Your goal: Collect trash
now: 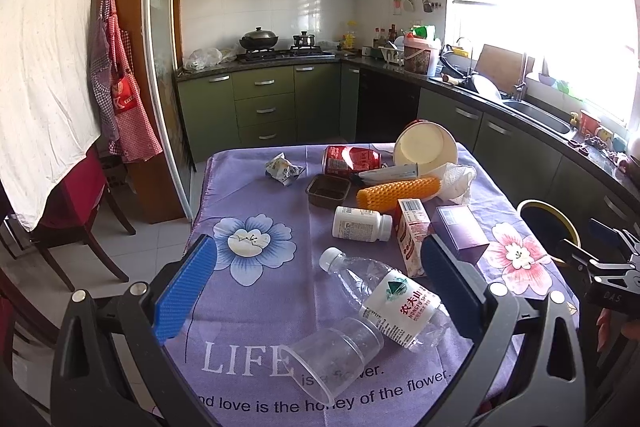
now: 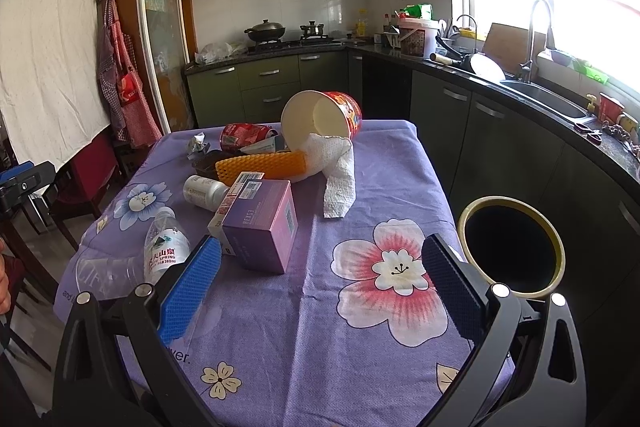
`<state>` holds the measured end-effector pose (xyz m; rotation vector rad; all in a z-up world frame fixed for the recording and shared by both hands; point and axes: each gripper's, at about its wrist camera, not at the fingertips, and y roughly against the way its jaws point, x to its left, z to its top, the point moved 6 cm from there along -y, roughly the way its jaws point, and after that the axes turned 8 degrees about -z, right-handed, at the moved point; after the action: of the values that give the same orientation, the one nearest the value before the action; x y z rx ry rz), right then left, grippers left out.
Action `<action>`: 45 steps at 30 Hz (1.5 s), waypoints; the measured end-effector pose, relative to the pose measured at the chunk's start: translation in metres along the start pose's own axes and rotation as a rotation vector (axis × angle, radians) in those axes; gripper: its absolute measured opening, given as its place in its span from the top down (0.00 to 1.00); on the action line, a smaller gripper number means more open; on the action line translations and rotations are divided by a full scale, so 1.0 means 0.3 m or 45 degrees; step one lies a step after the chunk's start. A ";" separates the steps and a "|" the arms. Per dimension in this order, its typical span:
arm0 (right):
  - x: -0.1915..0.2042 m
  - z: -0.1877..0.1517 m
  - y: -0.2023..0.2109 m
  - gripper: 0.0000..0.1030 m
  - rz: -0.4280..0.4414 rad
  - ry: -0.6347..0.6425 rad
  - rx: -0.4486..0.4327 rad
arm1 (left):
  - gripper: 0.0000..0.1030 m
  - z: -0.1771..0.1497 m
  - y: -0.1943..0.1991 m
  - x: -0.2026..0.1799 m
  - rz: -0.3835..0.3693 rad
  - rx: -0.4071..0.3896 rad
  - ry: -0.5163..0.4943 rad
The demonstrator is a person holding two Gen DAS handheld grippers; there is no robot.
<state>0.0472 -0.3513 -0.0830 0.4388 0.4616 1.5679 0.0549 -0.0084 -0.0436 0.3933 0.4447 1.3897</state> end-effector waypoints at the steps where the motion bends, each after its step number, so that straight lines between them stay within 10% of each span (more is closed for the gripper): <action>1: -0.001 -0.001 -0.001 0.04 0.000 -0.001 0.000 | 0.06 -0.002 0.002 -0.002 -0.001 -0.001 -0.003; 45: -0.001 -0.002 -0.027 0.04 0.003 0.012 0.029 | 0.06 0.032 0.008 -0.014 -0.005 0.002 -0.026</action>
<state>0.0537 -0.3513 -0.0880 0.4498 0.4868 1.5684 0.0573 -0.0123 -0.0339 0.4074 0.4296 1.3803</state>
